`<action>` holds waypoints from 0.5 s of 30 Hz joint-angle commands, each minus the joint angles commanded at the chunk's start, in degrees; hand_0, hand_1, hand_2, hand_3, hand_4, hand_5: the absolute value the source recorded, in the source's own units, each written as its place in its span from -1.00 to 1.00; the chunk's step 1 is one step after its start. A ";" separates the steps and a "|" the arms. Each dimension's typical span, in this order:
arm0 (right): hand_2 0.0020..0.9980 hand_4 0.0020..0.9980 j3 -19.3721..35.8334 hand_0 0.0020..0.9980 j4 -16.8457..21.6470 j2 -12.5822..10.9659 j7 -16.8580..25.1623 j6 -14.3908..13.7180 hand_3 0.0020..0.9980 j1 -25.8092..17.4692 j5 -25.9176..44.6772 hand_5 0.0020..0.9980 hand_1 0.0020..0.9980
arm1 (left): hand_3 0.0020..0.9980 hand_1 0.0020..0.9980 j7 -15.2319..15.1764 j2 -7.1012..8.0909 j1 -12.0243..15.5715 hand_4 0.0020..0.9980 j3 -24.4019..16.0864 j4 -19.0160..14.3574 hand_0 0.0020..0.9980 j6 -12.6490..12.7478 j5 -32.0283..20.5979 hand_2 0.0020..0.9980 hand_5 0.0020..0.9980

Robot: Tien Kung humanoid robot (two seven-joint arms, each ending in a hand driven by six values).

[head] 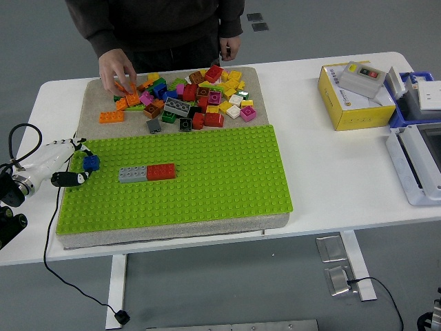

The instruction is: Pick up the brick,pile it on top of brick,press brick,pick up the brick,pile it on top of brick,press brick

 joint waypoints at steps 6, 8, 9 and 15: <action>0.08 -0.92 -0.04 0.17 -0.02 -0.04 0.09 0.11 0.35 0.14 0.11 0.89 0.10 | 0.17 0.92 0.04 -0.02 -0.23 0.05 0.31 0.15 0.89 0.22 -0.33 0.88 -0.49; 0.08 -0.92 0.02 0.17 -0.03 -0.09 0.10 0.15 0.35 0.15 0.08 0.89 0.10 | 0.17 0.92 0.09 0.17 -0.33 0.05 0.12 0.02 0.89 0.22 -0.06 0.88 -0.49; 0.08 -0.92 0.05 0.17 -0.03 -0.12 0.10 0.16 0.35 0.15 0.06 0.89 0.10 | 0.17 0.92 0.12 0.30 -0.37 0.05 -0.04 -0.10 0.89 0.21 0.15 0.88 -0.49; 0.08 -0.92 0.12 0.17 -0.09 -0.43 0.29 0.25 0.35 0.03 0.37 0.90 0.10 | 0.15 0.92 0.59 2.65 -0.56 0.04 -2.85 -2.76 0.89 -0.16 4.11 0.88 -0.50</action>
